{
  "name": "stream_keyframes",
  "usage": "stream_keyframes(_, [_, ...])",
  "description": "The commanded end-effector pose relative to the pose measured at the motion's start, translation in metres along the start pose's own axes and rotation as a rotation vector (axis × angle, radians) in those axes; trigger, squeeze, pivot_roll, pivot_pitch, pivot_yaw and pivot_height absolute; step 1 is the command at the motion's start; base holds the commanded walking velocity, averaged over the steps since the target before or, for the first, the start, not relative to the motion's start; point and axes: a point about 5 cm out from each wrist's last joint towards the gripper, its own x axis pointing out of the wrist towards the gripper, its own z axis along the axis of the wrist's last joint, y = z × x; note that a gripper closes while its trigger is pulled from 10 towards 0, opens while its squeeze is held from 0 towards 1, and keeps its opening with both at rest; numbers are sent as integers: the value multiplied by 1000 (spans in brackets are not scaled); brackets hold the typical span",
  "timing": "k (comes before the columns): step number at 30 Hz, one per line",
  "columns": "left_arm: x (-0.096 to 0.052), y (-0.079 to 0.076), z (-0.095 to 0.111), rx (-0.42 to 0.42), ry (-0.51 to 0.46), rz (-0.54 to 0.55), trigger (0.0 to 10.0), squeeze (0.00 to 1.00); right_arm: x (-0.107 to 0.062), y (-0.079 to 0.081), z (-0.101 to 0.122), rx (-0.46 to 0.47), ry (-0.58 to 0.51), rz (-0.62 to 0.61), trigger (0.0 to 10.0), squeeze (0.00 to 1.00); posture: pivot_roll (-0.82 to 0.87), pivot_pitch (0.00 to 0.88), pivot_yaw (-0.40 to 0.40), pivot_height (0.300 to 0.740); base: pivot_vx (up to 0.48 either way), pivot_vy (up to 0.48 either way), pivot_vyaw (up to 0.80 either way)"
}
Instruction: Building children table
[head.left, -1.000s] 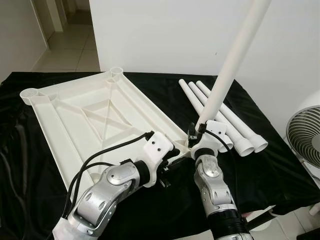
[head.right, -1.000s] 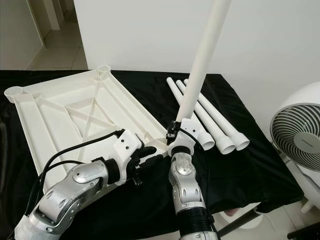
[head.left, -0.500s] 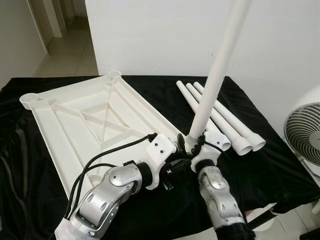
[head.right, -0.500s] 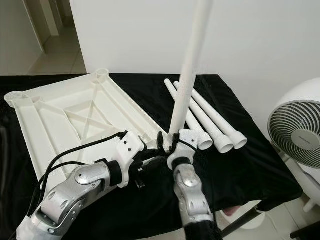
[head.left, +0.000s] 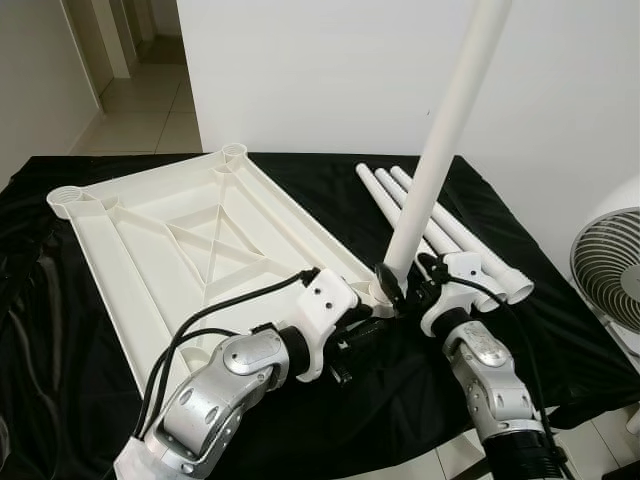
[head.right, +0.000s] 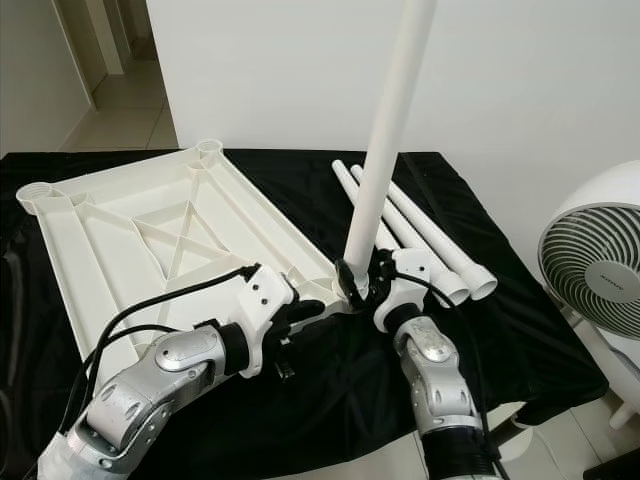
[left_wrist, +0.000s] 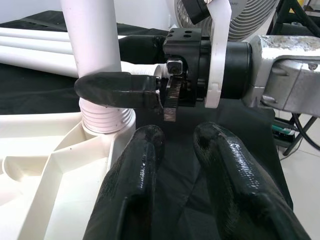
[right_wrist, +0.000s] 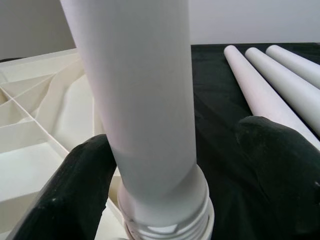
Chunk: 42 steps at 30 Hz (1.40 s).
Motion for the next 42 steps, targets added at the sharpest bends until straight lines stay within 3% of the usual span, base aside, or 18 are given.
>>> stream_keyframes(1, [0, -3, 1, 7, -2, -32, 10000, 0, 3, -2, -1, -13, 13, 72, 10000, 0, 12, 6, -28, 740, 0, 0, 0])
stream_keyframes(10, [-1, -3, 1, 6, -2, -25, 10000, 0, 6, -5, -3, -38, 32, 142, 10000, 0, 12, 6, -28, 740, 0, 0, 0])
stream_keyframes(15, [-1, 0, 5, 9, -13, 2, 10000, 0, 34, -5, 2, -124, 55, 282, 10000, 0, 42, 7, -41, 740, 0, 0, 0])
stream_keyframes(19, [-1, 2, 7, 13, -19, 15, 10000, 0, 42, -5, 4, -150, 63, 305, 10000, 0, 51, 15, -40, 740, 0, 0, 0])
stream_keyframes(20, [-1, 3, 8, 13, -20, 19, 10000, 0, 43, -5, 3, -154, 68, 304, 5373, 0, 52, 19, -41, 740, 0, 0, 0])
stream_keyframes(23, [-1, 3, 8, 13, -21, 22, 10000, 0, 43, -6, 3, -157, 69, 307, 5373, 0, 51, 23, -42, 740, 0, 0, 0])
stream_keyframes(24, [-2, 4, 9, 11, -22, 27, 10000, 0, 42, -7, 1, -152, 76, 306, 0, 0, 50, 31, -44, 740, 0, 0, 0])
stream_keyframes(33, [-2, 3, 8, 0, -22, 34, 10000, 0, 37, -9, -9, -137, 95, 321, 0, 0, 47, 39, -45, 740, 0, 0, 0])
stream_keyframes(35, [-2, 3, 8, -2, -23, 33, 10000, 0, 32, -8, -11, -119, 82, 279, 0, 0, 31, 54, -43, 740, 0, 0, 0])
stream_keyframes(36, [-1, 3, 8, -3, -23, 32, 10000, 0, 30, -8, -11, -107, 75, 253, 1216, 0, 30, 54, -42, 740, 0, 0, 0])
stream_keyframes(37, [-1, 3, 8, -3, -23, 32, 10000, 0, 30, -8, -11, -107, 75, 253, 1216, 0, 30, 54, -42, 740, 0, 0, 0])
stream_keyframes(38, [-1, 3, 8, -3, -24, 31, 10000, 0, 29, -7, -11, -99, 71, 225, 3843, 0, 30, 54, -42, 740, 0, 0, 0])
stream_keyframes(40, [-1, 3, 8, -3, -24, 31, 10000, 0, 29, -7, -11, -99, 71, 225, 3843, 0, 30, 54, -42, 740, 0, 0, 0])
stream_keyframes(41, [-1, 3, 8, -5, -25, 28, 10000, 0, 27, -5, -12, -90, 70, 130, 10000, 0, 23, 54, -40, 740, 0, 0, 0])
stream_keyframes(42, [-1, 3, 8, -5, -25, 28, 10000, 0, 27, -5, -12, -90, 70, 130, 10000, 0, 23, 54, -40, 740, 0, 0, 0])
